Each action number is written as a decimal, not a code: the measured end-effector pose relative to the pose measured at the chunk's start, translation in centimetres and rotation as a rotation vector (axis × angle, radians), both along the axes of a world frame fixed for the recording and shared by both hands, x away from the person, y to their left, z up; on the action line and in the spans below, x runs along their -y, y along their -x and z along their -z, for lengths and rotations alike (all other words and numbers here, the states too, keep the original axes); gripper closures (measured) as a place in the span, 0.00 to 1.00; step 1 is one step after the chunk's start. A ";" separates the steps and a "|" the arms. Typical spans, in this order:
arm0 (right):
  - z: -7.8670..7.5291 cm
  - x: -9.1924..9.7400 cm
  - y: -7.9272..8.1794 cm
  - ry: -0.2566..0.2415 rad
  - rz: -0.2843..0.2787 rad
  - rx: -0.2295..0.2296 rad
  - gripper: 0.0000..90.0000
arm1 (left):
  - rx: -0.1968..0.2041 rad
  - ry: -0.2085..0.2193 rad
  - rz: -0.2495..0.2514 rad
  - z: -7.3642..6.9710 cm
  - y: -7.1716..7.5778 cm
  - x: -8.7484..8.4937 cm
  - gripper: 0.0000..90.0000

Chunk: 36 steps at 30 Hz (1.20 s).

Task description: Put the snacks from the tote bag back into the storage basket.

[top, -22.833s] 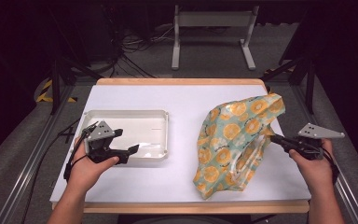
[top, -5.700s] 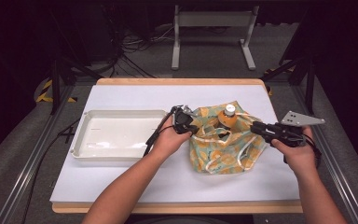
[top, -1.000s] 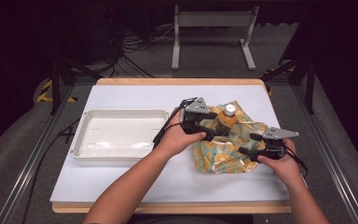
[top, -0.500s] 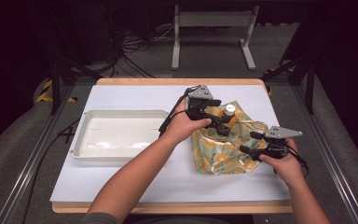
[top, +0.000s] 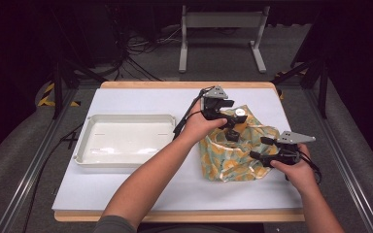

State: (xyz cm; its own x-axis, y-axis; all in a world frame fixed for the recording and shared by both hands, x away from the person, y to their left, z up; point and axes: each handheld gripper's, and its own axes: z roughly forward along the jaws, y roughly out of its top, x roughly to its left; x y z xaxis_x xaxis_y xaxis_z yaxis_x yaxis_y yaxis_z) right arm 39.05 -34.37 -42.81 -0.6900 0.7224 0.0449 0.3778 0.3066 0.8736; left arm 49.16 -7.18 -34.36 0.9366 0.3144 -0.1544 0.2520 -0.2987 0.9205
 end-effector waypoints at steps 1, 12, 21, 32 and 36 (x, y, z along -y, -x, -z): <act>0.0 0.0 0.0 -0.001 0.000 0.000 0.23 | -0.011 0.001 -0.007 0.2 -0.1 0.2 0.23; 0.0 0.0 0.0 -0.007 0.002 -0.001 0.23 | 0.014 0.010 0.020 0.6 0.1 0.4 0.41; 0.0 -0.1 0.0 -0.008 0.000 -0.002 0.23 | 0.040 0.007 0.052 1.1 0.1 0.3 0.58; 0.1 0.0 -0.1 -0.011 0.002 -0.008 0.23 | 0.073 -0.024 0.020 0.5 0.8 0.5 0.65; 0.1 0.0 0.0 -0.016 -0.001 -0.008 0.23 | 0.066 -0.004 -0.015 -0.2 1.1 0.3 0.65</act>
